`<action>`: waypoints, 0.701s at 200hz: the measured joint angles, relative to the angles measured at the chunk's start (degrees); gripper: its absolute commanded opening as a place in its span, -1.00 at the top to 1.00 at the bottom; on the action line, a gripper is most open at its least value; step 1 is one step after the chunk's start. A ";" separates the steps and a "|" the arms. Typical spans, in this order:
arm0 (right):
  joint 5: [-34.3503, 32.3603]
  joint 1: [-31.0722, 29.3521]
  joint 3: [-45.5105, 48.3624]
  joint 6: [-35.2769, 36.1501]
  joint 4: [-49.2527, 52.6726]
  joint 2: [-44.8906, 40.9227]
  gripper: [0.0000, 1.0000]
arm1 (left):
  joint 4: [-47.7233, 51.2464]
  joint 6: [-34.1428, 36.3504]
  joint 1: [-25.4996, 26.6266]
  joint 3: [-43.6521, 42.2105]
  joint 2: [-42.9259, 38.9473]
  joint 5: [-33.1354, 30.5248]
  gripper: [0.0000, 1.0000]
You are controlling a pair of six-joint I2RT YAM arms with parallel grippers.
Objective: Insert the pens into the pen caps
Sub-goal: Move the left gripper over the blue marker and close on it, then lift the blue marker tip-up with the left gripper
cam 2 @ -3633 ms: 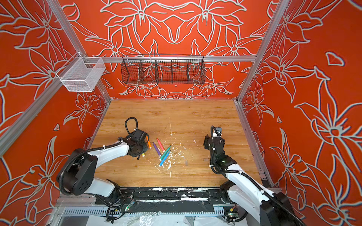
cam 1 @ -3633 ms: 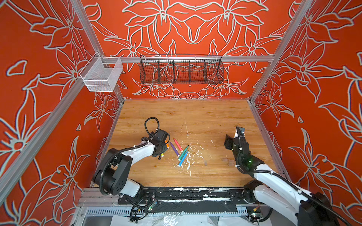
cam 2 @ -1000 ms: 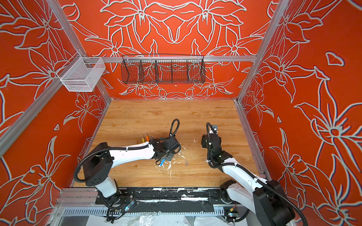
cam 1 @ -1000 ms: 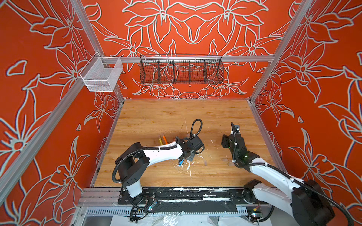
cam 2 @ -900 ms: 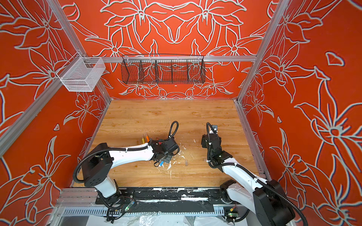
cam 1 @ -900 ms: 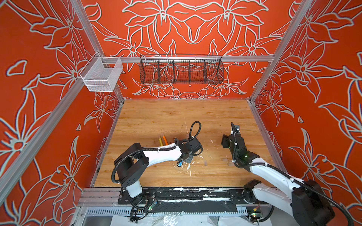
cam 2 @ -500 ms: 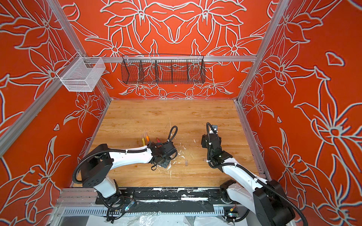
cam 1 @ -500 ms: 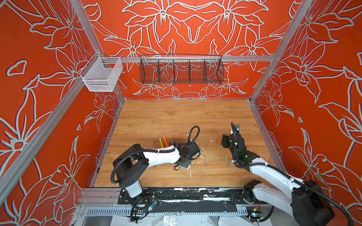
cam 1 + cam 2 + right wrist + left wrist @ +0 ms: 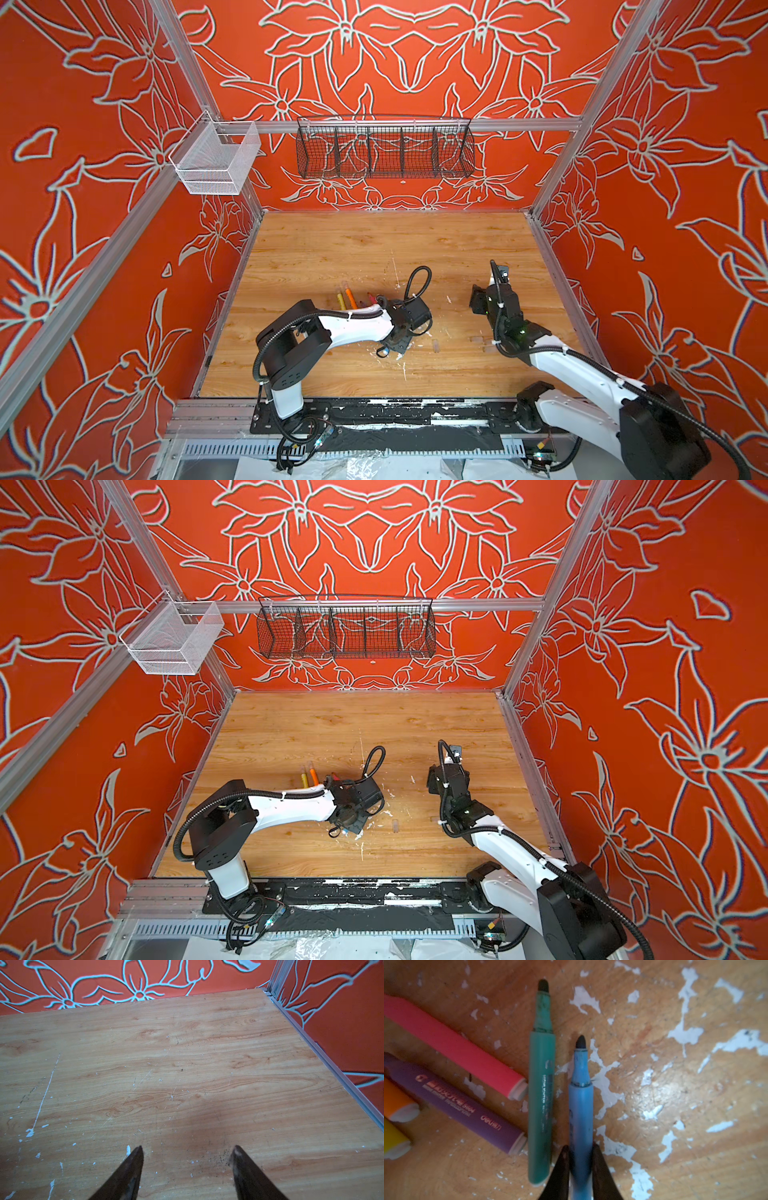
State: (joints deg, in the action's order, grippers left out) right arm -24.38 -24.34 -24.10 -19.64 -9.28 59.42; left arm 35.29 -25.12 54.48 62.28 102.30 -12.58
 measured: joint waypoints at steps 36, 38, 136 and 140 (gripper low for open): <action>0.00 0.00 0.00 0.00 0.00 0.00 -0.38 | 0.02 -0.22 0.02 0.09 0.07 -0.15 0.90; 0.00 0.00 0.00 0.00 0.00 0.00 -0.38 | 0.02 -0.22 0.02 0.09 0.07 -0.15 0.91; -0.02 0.00 0.09 -0.02 0.00 -1.51 -0.39 | -0.26 -2.86 -3.17 5.22 -1.64 6.69 1.00; -0.04 0.00 0.11 -0.02 0.00 -1.57 -0.39 | -0.70 -3.43 -3.45 5.68 -2.25 7.02 1.00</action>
State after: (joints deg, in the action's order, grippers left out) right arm -24.43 -24.34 -23.99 -19.66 -9.28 57.84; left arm 34.59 -28.56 51.03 67.96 100.05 -5.56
